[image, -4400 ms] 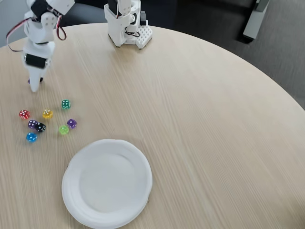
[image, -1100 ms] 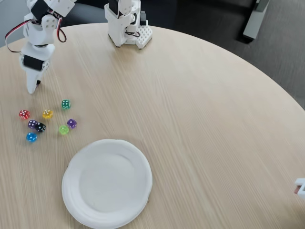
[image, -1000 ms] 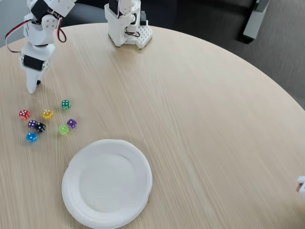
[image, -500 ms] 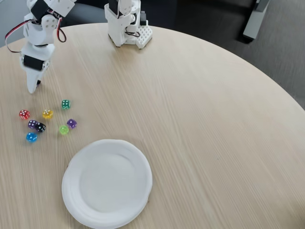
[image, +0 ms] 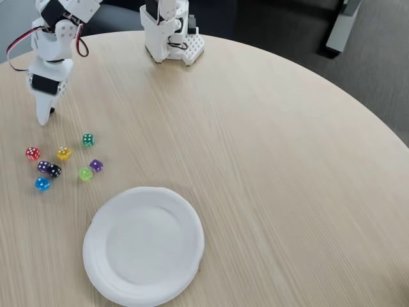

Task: Pick a purple dice and put it in the plate.

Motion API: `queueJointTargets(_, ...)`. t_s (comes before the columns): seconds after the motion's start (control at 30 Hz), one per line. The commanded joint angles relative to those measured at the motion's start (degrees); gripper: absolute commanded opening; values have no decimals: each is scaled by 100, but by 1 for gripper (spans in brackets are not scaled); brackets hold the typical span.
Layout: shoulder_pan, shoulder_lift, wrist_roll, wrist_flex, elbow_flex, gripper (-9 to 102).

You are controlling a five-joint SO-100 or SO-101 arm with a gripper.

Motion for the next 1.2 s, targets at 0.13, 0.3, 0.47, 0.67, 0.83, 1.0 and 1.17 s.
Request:
queueJointTargets(0.13,70,-9,-18,-9,-79,12)
queueJointTargets(0.3,70,-9,-18,-9,-79,4)
queueJointTargets(0.47,70,-9,-18,-9,-62,0)
queueJointTargets(0.67,70,-9,9,-9,-70,0)
queueJointTargets(0.83,62,53,123,-9,-70,12)
queueJointTargets(1.0,-26,62,202,-70,-88,17)
queueJointTargets(1.17,62,26,193,-79,-88,17)
